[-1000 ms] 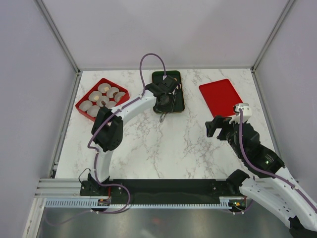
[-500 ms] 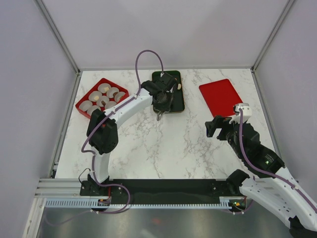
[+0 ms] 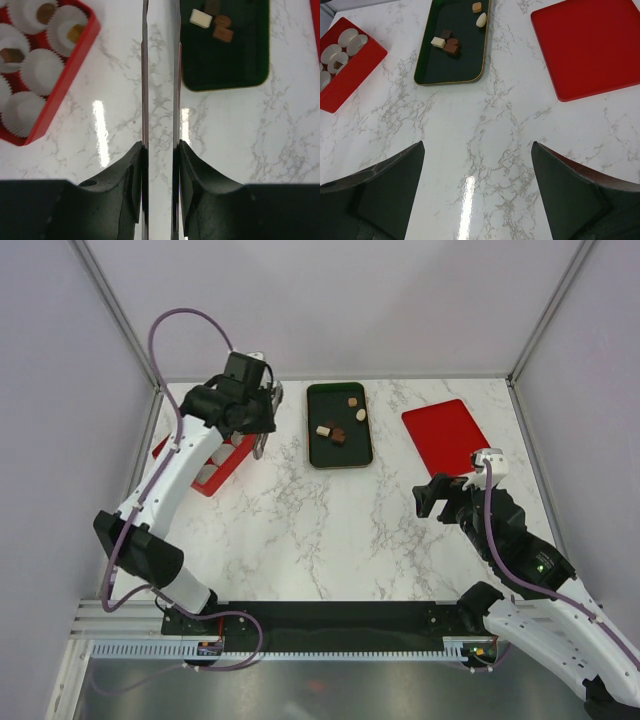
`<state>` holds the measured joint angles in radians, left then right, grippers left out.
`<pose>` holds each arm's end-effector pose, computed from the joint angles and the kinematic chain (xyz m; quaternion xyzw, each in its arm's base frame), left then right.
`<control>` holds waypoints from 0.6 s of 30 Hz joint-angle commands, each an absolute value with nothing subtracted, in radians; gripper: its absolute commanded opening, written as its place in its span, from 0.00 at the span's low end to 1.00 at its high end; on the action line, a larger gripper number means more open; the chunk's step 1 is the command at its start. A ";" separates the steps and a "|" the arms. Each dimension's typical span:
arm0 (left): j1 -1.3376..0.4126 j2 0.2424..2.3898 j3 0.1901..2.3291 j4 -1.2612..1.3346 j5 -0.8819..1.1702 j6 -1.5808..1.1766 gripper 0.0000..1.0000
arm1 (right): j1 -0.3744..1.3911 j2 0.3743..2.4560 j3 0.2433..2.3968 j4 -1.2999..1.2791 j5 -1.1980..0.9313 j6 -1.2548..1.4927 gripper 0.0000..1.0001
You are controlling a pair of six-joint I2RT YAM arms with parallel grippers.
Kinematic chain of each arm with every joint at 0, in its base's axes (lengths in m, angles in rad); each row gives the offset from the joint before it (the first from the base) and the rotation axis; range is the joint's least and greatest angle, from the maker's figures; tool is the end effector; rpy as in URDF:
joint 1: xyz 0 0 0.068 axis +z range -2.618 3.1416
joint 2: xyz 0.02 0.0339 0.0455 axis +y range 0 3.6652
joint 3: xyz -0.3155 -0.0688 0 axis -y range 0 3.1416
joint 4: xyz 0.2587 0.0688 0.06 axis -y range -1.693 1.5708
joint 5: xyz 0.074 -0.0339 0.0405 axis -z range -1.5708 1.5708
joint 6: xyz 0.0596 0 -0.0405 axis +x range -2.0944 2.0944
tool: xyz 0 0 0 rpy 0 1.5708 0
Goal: Pack the chocolate
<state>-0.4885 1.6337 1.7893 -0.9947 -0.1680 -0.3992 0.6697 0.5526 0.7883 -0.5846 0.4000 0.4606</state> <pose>0.3356 -0.1671 0.4290 0.0115 0.9309 -0.0823 0.3556 0.1007 0.0502 0.3538 0.0296 0.8103 0.1637 0.5619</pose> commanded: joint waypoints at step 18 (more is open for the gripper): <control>-0.160 1.356 1.442 -1.028 -0.167 -0.333 0.33 | 0.670 0.589 0.811 -0.532 0.331 0.491 0.96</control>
<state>-0.1791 1.4033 1.4605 -1.0431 -0.1730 -0.3759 0.6697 0.5869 0.7879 -0.5678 0.3401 0.4770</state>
